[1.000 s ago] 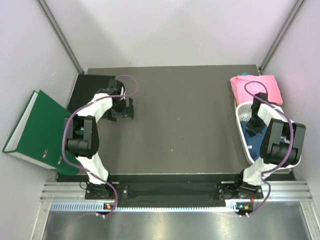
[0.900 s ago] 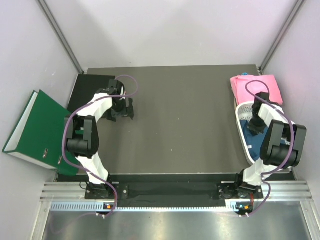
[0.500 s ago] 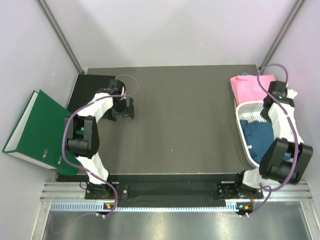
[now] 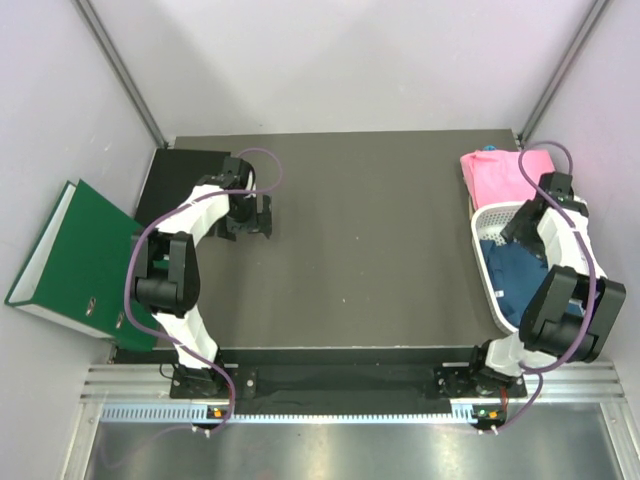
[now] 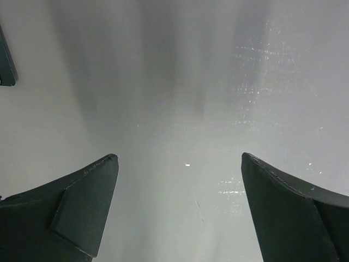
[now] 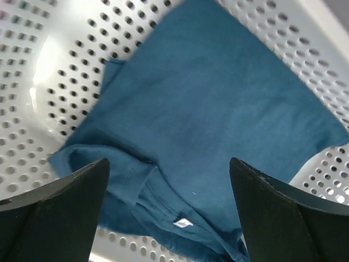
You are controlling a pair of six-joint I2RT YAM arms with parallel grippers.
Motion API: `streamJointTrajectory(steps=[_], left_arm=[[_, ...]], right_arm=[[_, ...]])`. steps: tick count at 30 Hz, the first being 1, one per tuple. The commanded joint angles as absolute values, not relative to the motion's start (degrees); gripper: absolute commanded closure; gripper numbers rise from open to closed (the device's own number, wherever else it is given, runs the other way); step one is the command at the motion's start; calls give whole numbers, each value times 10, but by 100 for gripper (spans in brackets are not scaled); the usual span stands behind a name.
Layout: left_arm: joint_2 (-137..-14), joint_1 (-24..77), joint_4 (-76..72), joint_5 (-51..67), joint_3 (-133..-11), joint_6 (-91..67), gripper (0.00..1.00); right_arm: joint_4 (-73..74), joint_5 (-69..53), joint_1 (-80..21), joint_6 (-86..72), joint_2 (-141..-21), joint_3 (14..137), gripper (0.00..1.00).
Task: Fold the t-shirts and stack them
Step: Grab crumpled tshirt from bin with the right arm
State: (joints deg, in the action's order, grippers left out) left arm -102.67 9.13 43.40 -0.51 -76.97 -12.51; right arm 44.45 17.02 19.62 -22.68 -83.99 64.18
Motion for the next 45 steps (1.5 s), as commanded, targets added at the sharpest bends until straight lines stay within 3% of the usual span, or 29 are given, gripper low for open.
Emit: streamJointTrajectory(steps=[1,13,19,20,21,22,24,25,31,39,45], left_arm=[[-1024,94,435,-7,-787,-120,1],[-1026,95,433,-18,-788,-119,1],[-1028,95,438,-21,-795,-119,1],[-1029,95,437,-23,-795,-119,1],[-1027,95,439,-24,-796,-119,1],[-1028,95,439,-25,-796,-118,1],[-1027,95,439,-28,-796,-118,1],[-1027,95,439,-29,-796,-118,1],[-1031,96,439,-30,-796,-118,1],[-1016,98,432,-42,-792,-120,1],[-986,98,411,-50,-794,-123,1]], right_arm=[[448,156,214,-254,-871,629,10],[390,145,214,-273,-940,554,12],[367,150,214,-272,-966,535,21],[363,150,214,-272,-968,534,44],[360,150,215,-272,-971,532,56],[359,149,214,-272,-972,533,58],[353,145,214,-268,-973,533,91],[353,144,214,-269,-971,533,100],[382,163,214,-255,-924,566,100],[446,217,214,-245,-749,709,100],[427,102,193,-192,-725,823,100]])
